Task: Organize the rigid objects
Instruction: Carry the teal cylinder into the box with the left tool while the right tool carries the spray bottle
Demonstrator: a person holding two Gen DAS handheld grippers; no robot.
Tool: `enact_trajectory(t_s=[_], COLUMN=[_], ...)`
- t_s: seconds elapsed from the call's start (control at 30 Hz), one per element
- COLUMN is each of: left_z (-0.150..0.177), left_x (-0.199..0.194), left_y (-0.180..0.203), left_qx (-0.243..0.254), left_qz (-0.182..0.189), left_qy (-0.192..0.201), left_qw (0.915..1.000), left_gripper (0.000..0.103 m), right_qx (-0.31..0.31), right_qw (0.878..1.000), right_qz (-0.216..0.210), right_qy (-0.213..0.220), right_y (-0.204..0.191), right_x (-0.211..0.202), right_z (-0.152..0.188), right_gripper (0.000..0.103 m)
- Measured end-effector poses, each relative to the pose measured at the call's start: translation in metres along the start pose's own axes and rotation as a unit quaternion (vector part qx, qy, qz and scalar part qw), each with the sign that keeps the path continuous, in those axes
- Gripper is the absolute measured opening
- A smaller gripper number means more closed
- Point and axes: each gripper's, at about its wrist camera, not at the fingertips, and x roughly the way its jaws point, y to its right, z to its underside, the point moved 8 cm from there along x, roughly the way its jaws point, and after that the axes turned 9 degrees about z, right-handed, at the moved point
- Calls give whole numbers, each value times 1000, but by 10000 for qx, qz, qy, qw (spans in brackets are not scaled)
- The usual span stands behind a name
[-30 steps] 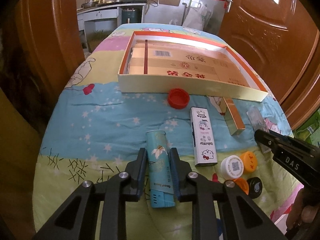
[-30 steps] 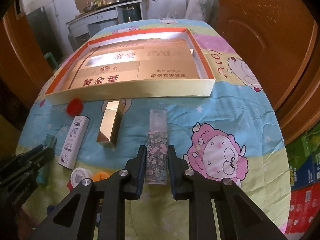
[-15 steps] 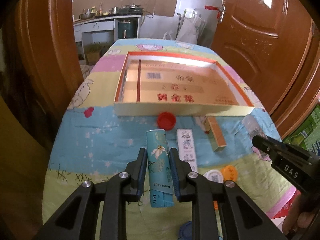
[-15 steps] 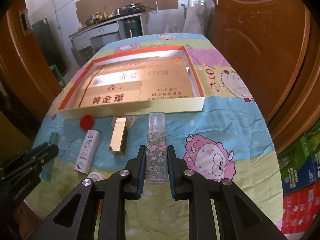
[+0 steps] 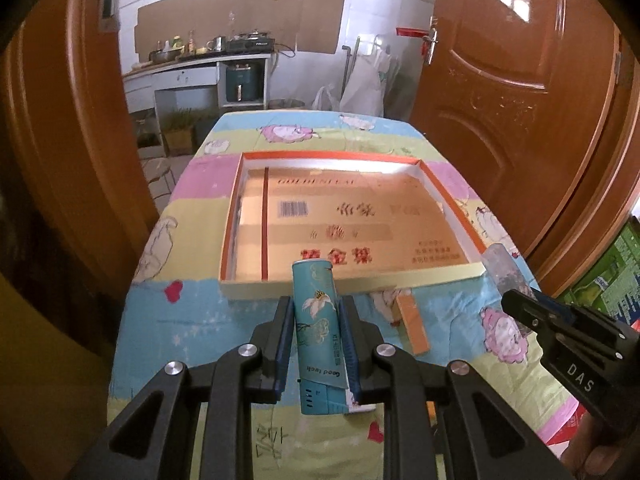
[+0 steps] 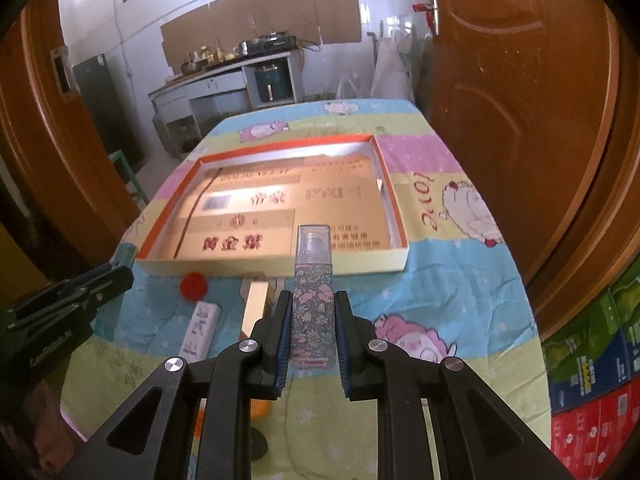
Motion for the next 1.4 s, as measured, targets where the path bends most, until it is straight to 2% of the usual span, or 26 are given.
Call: enact_trajectory(t_s=[0.33, 0.63, 1.13, 1.4], left_z=[-40, -83, -122, -130], left_x=[13, 45, 129, 169], left_y=[6, 5, -20, -28], left_qx=[176, 223, -67, -108], left_qz=[-61, -148, -51, -21], left_qy=[100, 63, -542, -840], left_qw=[9998, 9996, 9985, 9964], left_gripper=[23, 23, 23, 23], right_qx=[-72, -169, -357, -301], right_qw=[9996, 9989, 9989, 9983], right_qz=[-16, -52, -243, -487], right_qy=[284, 439, 181, -144], right_y=[1, 2, -18, -34], right_x=[4, 25, 100, 148], right_z=[-37, -77, -127, -144], right_gripper=[20, 20, 20, 20])
